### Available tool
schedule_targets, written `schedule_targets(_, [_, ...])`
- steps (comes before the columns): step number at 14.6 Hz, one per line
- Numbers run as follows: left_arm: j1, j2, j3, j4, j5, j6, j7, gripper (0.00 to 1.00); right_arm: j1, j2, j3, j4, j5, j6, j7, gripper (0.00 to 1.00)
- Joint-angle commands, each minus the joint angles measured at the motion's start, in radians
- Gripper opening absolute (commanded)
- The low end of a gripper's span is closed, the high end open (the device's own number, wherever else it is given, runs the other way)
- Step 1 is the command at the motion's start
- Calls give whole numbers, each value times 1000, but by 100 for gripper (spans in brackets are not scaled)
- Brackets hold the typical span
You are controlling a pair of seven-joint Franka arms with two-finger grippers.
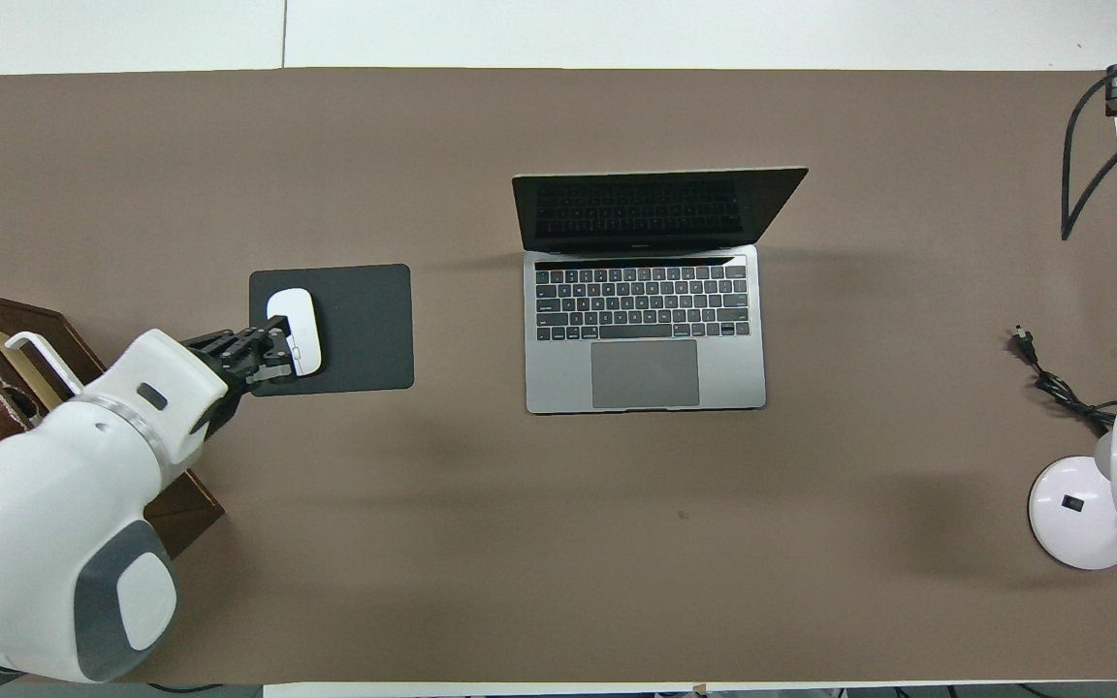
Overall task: Close laptop with both arms
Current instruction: 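Move the left gripper past the mouse pad toward the laptop front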
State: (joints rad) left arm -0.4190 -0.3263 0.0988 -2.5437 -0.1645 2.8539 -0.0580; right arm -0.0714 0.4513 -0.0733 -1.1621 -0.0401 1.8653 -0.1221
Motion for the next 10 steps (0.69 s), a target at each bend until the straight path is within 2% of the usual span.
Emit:
schedule_targets(1, [-84, -2, 13, -88, -18, 158, -6, 0, -5, 192, 39, 238, -9, 18, 53, 0])
schedule_targets(3, [-144, 68, 13, -112, -18, 301, -13, 0, 13, 253, 81, 282, -10, 64, 113, 0])
schedule_targets(5, [-222, 163, 13, -121, -18, 453, -75, 0, 67, 256, 79, 280, -10, 75, 175, 0])
schedule_targets(7, [-279, 252, 13, -121, -18, 580, -109, 0, 78, 254, 81, 280, -10, 61, 194, 0])
schedule_targets(8, [-299, 291, 13, -121, -18, 634, -118, 0, 78, 253, 84, 280, -10, 60, 196, 0])
schedule_targets(10, [-334, 319, 13, -112, -18, 650, -129, 0, 107, 251, 84, 278, -12, 61, 209, 0])
